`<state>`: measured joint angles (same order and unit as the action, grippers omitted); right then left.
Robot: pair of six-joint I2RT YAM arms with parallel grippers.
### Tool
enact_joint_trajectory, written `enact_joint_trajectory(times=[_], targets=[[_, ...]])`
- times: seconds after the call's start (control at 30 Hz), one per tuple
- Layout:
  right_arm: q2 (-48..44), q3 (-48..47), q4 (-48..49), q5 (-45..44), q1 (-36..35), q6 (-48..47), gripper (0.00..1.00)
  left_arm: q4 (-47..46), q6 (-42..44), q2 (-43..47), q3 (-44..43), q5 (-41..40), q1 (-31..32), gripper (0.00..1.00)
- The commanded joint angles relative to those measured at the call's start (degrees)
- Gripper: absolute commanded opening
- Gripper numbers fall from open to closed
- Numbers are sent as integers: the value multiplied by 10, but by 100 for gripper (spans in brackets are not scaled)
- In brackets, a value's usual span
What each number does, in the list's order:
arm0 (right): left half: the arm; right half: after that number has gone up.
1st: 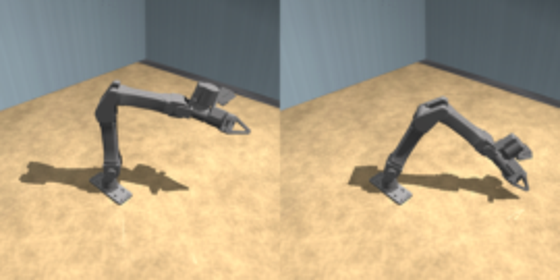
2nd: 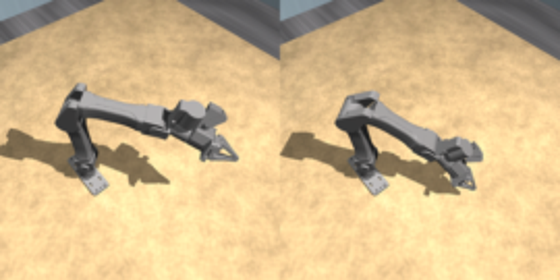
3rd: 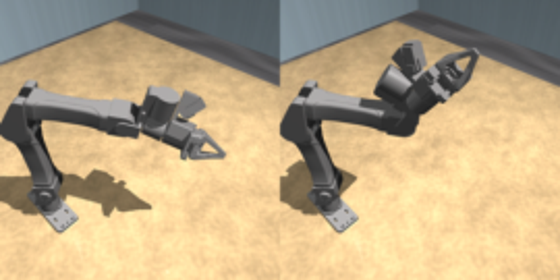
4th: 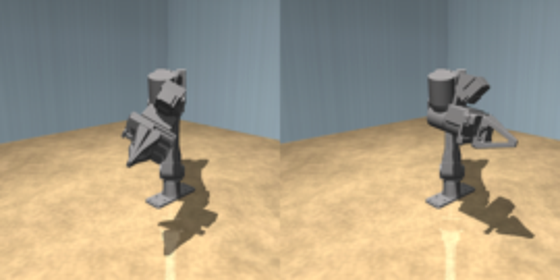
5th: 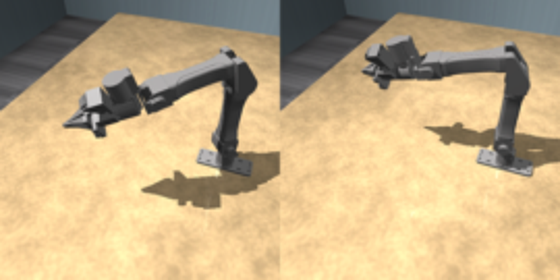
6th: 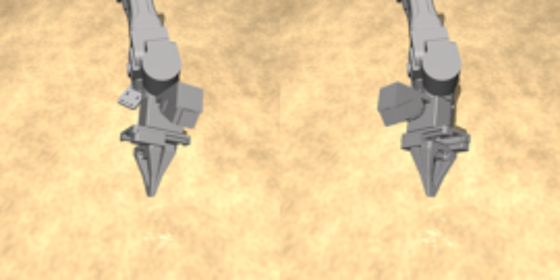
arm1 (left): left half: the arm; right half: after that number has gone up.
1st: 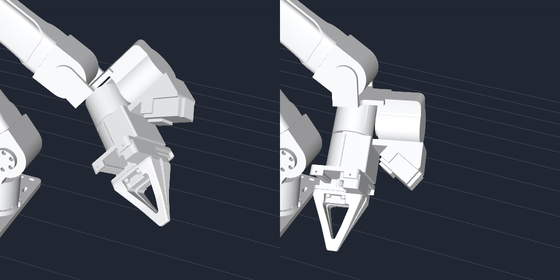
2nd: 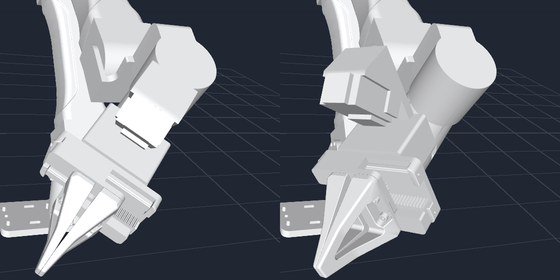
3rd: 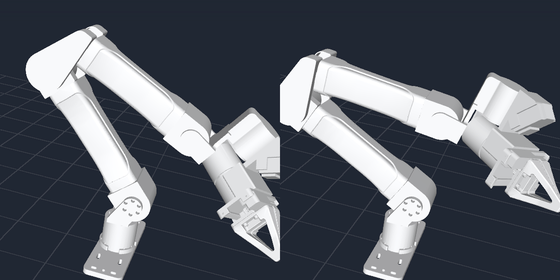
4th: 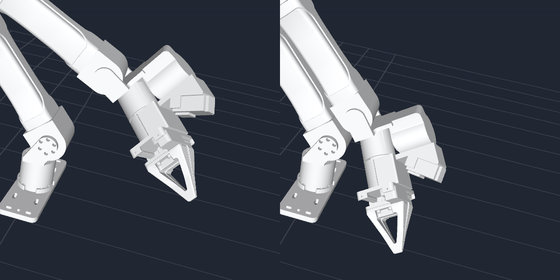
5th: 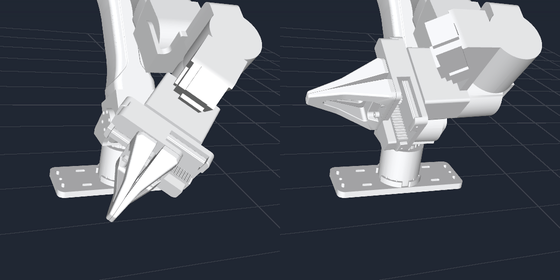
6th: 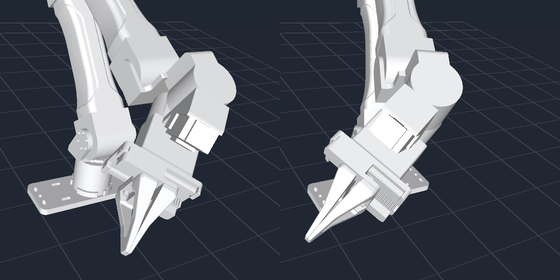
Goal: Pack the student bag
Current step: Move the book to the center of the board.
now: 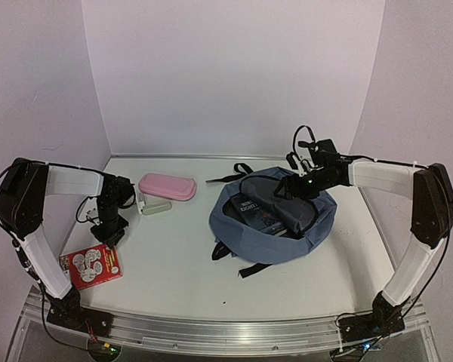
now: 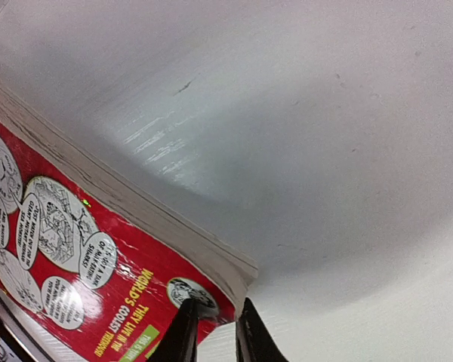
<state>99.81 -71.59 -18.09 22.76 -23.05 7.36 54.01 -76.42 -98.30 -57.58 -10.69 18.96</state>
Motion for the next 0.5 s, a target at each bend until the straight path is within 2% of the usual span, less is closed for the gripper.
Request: enact_joint_trajectory(times=[0.0, 0.03, 0.2, 0.47], targets=[[-13, -10, 0, 2, 0, -7, 75, 6, 8, 12, -31, 10, 1, 3], [-13, -10, 0, 3, 0, -7, 75, 6, 15, 12, -40, 8, 2, 0], [-14, -10, 0, 4, 0, -8, 75, -2, 47, 4, -91, 12, 21, 0], [-15, -11, 0, 4, 0, -10, 75, -49, 53, -76, -185, 52, 116, 0]])
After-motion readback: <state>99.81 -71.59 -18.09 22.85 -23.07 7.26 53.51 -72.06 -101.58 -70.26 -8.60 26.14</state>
